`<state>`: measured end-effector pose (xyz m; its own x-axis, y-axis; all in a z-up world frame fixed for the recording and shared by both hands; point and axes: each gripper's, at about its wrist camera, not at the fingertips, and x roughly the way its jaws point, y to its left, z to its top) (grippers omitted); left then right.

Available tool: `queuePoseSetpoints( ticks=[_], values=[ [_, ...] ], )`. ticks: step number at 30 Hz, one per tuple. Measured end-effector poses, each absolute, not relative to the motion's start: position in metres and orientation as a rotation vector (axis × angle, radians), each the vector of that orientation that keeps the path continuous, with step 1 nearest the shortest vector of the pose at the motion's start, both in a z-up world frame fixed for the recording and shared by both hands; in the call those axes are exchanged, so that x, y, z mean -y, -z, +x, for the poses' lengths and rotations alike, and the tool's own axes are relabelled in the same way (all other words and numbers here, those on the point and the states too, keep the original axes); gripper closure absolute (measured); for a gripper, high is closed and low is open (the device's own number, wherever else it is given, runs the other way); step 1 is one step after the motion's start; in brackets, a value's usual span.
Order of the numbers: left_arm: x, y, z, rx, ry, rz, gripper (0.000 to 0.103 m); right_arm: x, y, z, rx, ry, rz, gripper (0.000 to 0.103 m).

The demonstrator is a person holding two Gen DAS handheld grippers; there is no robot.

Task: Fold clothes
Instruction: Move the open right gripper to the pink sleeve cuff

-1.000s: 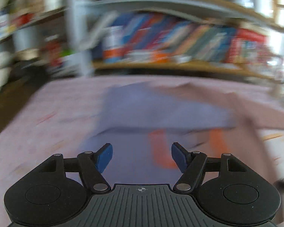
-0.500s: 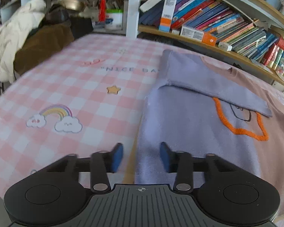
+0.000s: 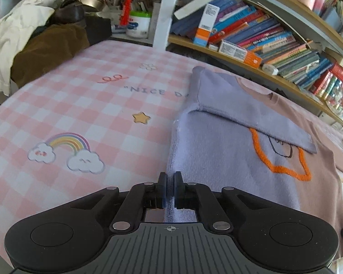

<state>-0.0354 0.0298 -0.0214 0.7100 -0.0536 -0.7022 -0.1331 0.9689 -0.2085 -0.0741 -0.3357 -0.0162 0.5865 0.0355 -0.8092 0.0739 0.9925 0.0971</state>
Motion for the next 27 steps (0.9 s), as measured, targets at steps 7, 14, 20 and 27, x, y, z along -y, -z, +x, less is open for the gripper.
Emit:
queuePoseSetpoints(
  ticks=[7,14,20,27],
  values=[
    [-0.039,0.022,-0.024,-0.784,-0.071,-0.248,0.098,0.327,0.016,-0.06,-0.941,-0.028,0.103,0.093],
    [-0.04,0.023,-0.019,-0.799,-0.072,-0.233,0.098,0.324,0.017,-0.056,-0.934,-0.025,0.091,0.093],
    [-0.041,0.019,-0.02,-0.796,-0.064,-0.212,0.091,0.324,0.015,-0.062,-0.923,0.002,0.11,0.091],
    [-0.03,-0.011,-0.037,-0.71,-0.037,-0.134,0.048,0.315,-0.002,-0.08,-0.843,0.052,0.11,0.054]
  ],
)
